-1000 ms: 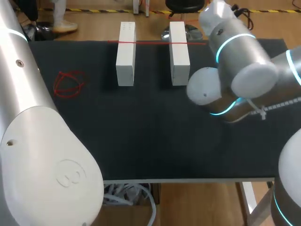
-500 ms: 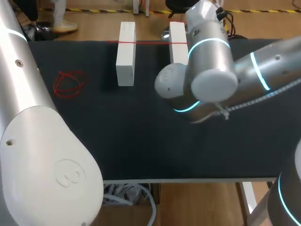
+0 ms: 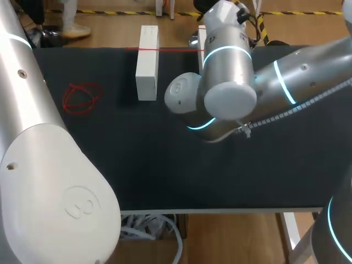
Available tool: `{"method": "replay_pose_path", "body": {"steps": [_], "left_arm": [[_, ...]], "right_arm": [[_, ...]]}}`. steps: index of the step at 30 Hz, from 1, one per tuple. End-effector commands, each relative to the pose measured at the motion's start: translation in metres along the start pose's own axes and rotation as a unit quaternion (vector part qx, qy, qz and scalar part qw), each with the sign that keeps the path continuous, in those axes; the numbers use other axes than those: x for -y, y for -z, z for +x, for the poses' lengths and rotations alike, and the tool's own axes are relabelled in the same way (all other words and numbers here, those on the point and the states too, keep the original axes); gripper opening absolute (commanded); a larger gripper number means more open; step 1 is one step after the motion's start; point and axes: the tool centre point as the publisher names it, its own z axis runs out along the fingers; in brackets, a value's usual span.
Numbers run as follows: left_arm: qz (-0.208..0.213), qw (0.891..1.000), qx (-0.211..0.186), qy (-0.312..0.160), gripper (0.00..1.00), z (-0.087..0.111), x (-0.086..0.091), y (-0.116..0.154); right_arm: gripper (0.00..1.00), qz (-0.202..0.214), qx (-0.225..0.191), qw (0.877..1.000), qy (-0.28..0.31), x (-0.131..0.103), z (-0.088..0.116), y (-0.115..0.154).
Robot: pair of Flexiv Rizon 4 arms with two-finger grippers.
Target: Grab the tape and strap the tape.
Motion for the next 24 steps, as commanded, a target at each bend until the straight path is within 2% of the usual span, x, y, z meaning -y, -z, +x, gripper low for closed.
{"method": "replay_pose_path", "body": {"steps": [1, 8, 14, 19, 24], "left_arm": [[-0.002, 1.0, -0.003, 0.001, 0.0, -0.001, 0.001, 0.002], [-0.002, 1.0, -0.003, 0.001, 0.0, -0.001, 0.001, 0.002], [-0.002, 1.0, -0.003, 0.001, 0.0, -0.001, 0.001, 0.002], [-0.002, 1.0, -0.003, 0.001, 0.0, -0.001, 0.001, 0.002], [-0.002, 1.0, -0.003, 0.001, 0.0, -0.001, 0.001, 0.002]], "right_arm": [[0.0, 0.002, -0.01, 1.0, 0.016, -0.009, 0.002, 0.001], [0.0, 0.003, -0.023, 0.999, 0.023, -0.014, 0.008, 0.008], [0.0, 0.001, -0.01, 0.999, 0.051, -0.026, 0.01, 0.015], [0.0, 0.012, 0.023, 0.996, 0.087, -0.032, 0.009, 0.019], [0.0, 0.047, 0.078, 0.989, 0.12, -0.034, 0.002, 0.025]]}}
